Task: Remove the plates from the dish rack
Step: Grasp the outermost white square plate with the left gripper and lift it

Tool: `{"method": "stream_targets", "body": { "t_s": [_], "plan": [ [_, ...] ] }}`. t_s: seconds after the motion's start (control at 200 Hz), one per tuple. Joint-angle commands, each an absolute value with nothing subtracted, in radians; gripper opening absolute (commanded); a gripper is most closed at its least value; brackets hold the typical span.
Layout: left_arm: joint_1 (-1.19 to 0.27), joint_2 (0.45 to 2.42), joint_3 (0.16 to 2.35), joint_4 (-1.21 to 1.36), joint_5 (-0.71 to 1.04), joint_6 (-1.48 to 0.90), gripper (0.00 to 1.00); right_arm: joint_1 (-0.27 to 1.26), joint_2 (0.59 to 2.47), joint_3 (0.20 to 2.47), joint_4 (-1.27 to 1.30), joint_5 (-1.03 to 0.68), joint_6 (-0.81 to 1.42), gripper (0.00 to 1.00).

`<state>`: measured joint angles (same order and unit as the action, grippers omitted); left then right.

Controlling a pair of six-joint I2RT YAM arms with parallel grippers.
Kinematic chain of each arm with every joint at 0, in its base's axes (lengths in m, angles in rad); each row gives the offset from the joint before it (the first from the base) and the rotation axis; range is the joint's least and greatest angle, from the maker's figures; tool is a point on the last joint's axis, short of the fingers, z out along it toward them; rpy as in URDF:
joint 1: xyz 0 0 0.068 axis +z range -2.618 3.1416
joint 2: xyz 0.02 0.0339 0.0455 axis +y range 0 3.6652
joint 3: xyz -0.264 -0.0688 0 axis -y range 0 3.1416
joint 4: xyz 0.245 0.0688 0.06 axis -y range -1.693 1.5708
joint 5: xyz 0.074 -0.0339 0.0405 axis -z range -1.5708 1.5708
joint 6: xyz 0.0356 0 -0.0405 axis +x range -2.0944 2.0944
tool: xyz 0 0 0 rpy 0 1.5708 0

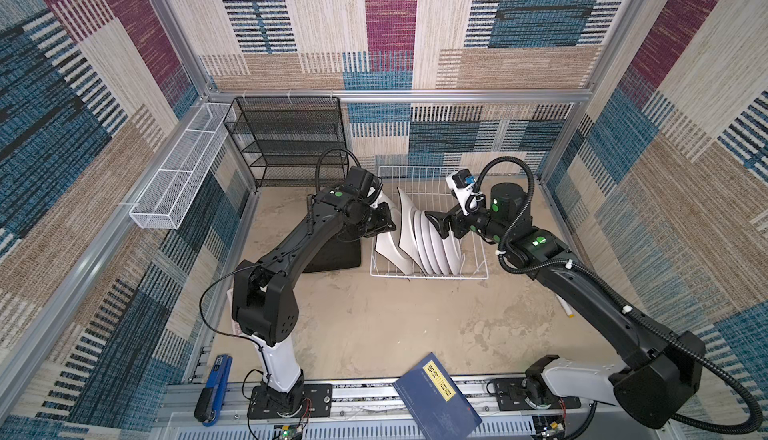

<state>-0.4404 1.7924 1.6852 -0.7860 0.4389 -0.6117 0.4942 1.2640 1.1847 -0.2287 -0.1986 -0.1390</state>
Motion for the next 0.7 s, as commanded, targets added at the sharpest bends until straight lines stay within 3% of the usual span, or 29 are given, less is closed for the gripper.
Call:
{"method": "stream_targets", "body": {
  "t_s": [0.0,0.696],
  "plan": [
    [-0.44,1.765,1.705,-0.77,0.437,-0.643,0.0,0.494,1.262,1.191,-0.194,-0.199,-0.128,0.99],
    [-0.437,1.703,1.868,-0.918,0.363,-0.53,0.0,0.495,1.257,1.179,-0.139,-0.182,-0.095,0.99]
  ]
}}
